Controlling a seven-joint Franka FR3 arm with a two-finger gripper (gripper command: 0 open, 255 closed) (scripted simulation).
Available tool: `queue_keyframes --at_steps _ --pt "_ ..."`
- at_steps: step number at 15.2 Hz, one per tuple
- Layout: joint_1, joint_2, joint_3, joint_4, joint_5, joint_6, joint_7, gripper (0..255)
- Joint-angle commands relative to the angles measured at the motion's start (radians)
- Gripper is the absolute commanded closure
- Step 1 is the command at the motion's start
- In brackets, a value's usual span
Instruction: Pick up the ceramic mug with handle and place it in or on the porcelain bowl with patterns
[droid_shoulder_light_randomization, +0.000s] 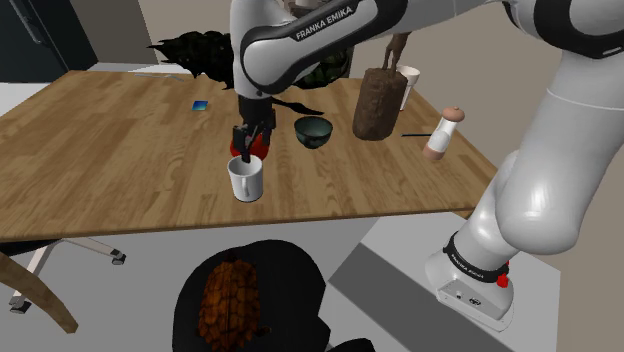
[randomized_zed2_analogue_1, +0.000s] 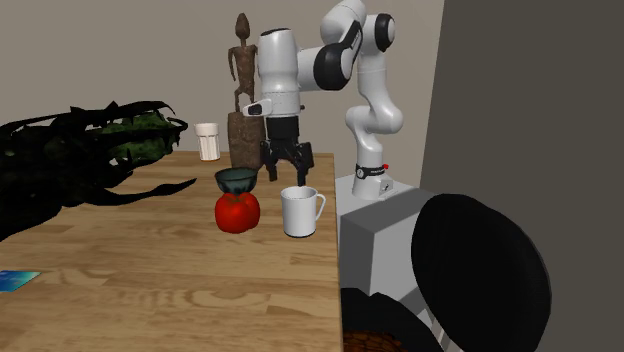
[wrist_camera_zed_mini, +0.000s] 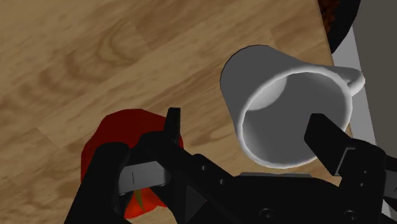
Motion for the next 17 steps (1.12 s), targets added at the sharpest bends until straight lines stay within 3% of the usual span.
queue_keyframes --at_steps 1,7,15,16,17 --pt "0.005 0.024 0.002 0.006 -0.007 0.02 0.006 0" --pt "0.01 0.068 0.001 -0.029 -0.015 0.098 0.012 0" --pt "0.01 0.068 0.001 -0.029 -0.015 0.098 0.012 0" --pt "0.01 0.068 0.001 -0.029 -0.015 0.098 0.012 255" --pt "0.01 0.068 0.001 -0.029 -0.015 0.098 0.012 255"
